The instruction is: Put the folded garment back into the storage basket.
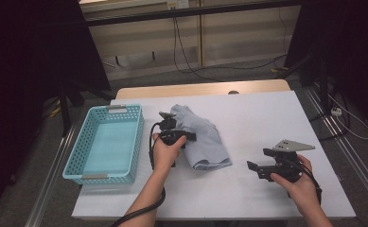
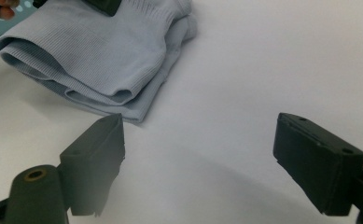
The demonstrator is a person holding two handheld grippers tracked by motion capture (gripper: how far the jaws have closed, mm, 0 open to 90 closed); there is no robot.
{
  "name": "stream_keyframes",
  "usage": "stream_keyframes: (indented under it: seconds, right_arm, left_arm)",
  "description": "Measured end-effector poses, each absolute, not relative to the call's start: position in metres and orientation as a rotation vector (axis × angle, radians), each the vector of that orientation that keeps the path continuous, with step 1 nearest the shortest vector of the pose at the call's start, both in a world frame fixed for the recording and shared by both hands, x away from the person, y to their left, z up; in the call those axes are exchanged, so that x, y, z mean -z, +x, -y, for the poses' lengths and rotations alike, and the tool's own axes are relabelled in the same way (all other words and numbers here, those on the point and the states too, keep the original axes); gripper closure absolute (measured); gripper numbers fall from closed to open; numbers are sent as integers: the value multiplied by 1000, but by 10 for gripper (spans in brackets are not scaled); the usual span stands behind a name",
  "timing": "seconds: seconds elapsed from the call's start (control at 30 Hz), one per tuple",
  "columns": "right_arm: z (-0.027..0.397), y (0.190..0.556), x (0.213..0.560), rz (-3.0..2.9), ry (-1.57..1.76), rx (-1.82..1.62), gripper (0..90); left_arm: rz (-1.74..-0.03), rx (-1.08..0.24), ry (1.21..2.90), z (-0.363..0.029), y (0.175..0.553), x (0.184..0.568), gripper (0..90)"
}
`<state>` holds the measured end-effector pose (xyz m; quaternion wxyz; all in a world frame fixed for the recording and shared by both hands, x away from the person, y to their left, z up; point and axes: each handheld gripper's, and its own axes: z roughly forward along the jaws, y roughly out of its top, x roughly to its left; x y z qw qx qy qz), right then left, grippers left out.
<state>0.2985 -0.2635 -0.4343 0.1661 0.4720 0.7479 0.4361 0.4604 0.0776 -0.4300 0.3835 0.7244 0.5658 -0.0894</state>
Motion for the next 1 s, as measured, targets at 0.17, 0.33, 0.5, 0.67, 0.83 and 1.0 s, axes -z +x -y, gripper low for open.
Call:
stream_keyframes:
  seconds: [0.17, 0.33, 0.5, 0.67, 0.83, 1.0]
  right_arm:
    - [260, 299, 435, -2148, 1334, -1258, 158]
    - [259, 299, 435, -2148, 1330, -1261, 157]
    - [260, 298, 434, -2140, 1336, -1267, 155]
    - [259, 298, 433, -2143, 1331, -1269, 154]
    - [257, 298, 433, -2151, 1323, -1270, 153]
    - [254, 298, 433, -2161, 1307, -1270, 152]
  left_arm:
    - [-1446, 206, 1919, -81, 467, 414, 669]
    - [-1443, 182, 2013, -84, 470, 398, 670]
    - [-1433, 170, 2102, -85, 471, 387, 670]
    - [-1424, 161, 2173, -89, 472, 379, 670]
    - [-1380, 168, 2246, -89, 473, 371, 669]
    - [-1354, 147, 2316, -87, 474, 362, 669]
